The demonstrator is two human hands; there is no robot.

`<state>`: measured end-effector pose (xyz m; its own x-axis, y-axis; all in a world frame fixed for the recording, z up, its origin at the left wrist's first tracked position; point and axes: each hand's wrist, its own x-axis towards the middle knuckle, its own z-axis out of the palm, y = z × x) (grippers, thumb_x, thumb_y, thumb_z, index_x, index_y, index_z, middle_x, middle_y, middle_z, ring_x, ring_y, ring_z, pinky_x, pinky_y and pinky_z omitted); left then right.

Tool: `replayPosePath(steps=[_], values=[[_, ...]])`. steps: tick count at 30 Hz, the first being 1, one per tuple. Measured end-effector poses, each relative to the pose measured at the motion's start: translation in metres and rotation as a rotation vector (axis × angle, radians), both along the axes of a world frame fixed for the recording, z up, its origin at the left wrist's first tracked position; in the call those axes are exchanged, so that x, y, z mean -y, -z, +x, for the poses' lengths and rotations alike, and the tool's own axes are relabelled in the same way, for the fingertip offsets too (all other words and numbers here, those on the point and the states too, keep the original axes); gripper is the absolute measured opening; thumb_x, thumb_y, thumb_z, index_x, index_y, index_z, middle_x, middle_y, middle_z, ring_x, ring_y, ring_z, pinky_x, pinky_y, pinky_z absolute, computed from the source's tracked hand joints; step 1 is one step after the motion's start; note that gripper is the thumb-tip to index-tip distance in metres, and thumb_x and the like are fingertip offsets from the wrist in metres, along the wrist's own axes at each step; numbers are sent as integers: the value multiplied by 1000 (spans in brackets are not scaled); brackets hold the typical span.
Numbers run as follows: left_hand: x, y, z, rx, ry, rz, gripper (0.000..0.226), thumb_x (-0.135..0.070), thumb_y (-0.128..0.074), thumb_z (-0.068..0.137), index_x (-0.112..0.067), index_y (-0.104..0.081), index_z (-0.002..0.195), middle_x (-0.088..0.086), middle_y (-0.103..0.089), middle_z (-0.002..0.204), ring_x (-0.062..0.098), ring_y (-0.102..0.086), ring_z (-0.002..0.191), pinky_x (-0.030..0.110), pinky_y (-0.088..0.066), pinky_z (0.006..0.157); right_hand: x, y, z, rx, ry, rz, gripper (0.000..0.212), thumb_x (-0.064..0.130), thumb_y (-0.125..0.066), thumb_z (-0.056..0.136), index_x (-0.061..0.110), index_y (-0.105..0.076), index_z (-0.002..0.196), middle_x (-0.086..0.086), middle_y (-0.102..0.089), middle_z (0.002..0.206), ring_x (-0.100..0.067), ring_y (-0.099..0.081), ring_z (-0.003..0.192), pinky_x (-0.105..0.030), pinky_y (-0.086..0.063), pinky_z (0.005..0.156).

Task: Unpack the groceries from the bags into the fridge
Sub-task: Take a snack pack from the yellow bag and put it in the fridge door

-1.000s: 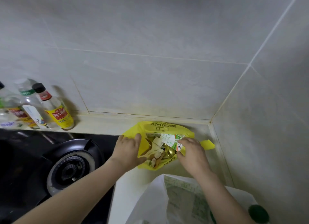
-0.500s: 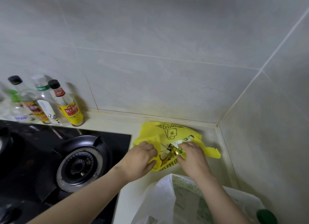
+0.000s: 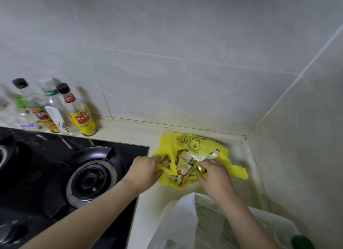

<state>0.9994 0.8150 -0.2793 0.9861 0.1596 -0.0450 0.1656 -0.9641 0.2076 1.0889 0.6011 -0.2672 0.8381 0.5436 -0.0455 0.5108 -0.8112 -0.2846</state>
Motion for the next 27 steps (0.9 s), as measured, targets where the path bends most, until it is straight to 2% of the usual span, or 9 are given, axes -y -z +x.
replayPosePath(steps=[2, 4, 7, 9, 12, 14, 19, 23, 27], values=[[-8, -7, -10, 195, -75, -210, 33, -22, -58, 87, -10, -49, 116, 10, -67, 81, 34, -63, 78, 35, -39, 62, -2, 1, 0, 3, 3, 9, 31, 28, -60, 89, 16, -64, 116, -1, -63, 117, -20, -53, 113, -32, -41, 98], [-12, -15, -20, 335, -121, -331, 32, -18, -60, 88, -12, -40, 113, 5, -63, 74, 29, -61, 67, 36, -44, 55, -3, 1, 1, -1, 5, 14, 31, 27, -61, 88, 15, -65, 116, -2, -63, 117, -21, -54, 113, -32, -42, 98], [-16, -27, -28, 410, -89, -425, 33, -11, -55, 89, -24, -30, 107, 1, -57, 84, 27, -59, 67, 37, -49, 57, -8, 1, 0, -4, -13, 5, 32, 27, -59, 88, 17, -64, 118, -1, -63, 119, -20, -53, 115, -32, -41, 99], [-19, -28, -28, 370, 5, -350, 38, 1, -51, 85, -25, -33, 104, 2, -51, 93, 32, -55, 63, 36, -47, 54, -12, -1, -1, -9, -25, 7, 33, 28, -59, 89, 18, -63, 121, 0, -62, 121, -19, -52, 117, -31, -40, 100], [-26, -17, -22, 158, 124, -86, 39, 7, -49, 67, -19, -53, 95, 11, -54, 103, 34, -53, 50, 35, -44, 43, -18, -2, -2, -14, -46, -3, 34, 27, -59, 89, 18, -62, 122, -1, -63, 120, -21, -52, 117, -32, -41, 100], [-27, -13, -21, 18, 43, -30, 37, 6, -49, 70, -13, -61, 99, 10, -53, 110, 38, -59, 63, 38, -48, 52, -22, -1, -2, -18, -58, -13, 33, 27, -58, 88, 17, -64, 119, -2, -64, 118, -22, -53, 115, -34, -42, 98], [-29, -7, -21, -148, -176, -5, 43, 4, -42, 82, -9, -43, 123, 8, -44, 115, 34, -61, 86, 39, -47, 69, -31, 5, -3, -21, -85, -65, 32, 27, -54, 89, 18, -64, 118, 1, -65, 116, -20, -54, 111, -33, -43, 96], [-38, 14, -23, -190, -215, -31, 57, 2, -43, 85, -8, -31, 140, 9, -43, 121, 33, -62, 93, 40, -51, 77, -45, 12, -1, -54, -105, -149, 31, 28, -54, 91, 16, -63, 118, -2, -64, 117, -22, -55, 111, -34, -44, 95], [-40, 27, -25, -230, -215, -30, 64, -1, -44, 88, -8, -19, 147, 9, -40, 128, 30, -61, 99, 38, -51, 80, -62, 25, 1, -150, -89, -200, 33, 27, -53, 92, 12, -59, 121, -6, -61, 119, -23, -53, 113, -32, -45, 94]])
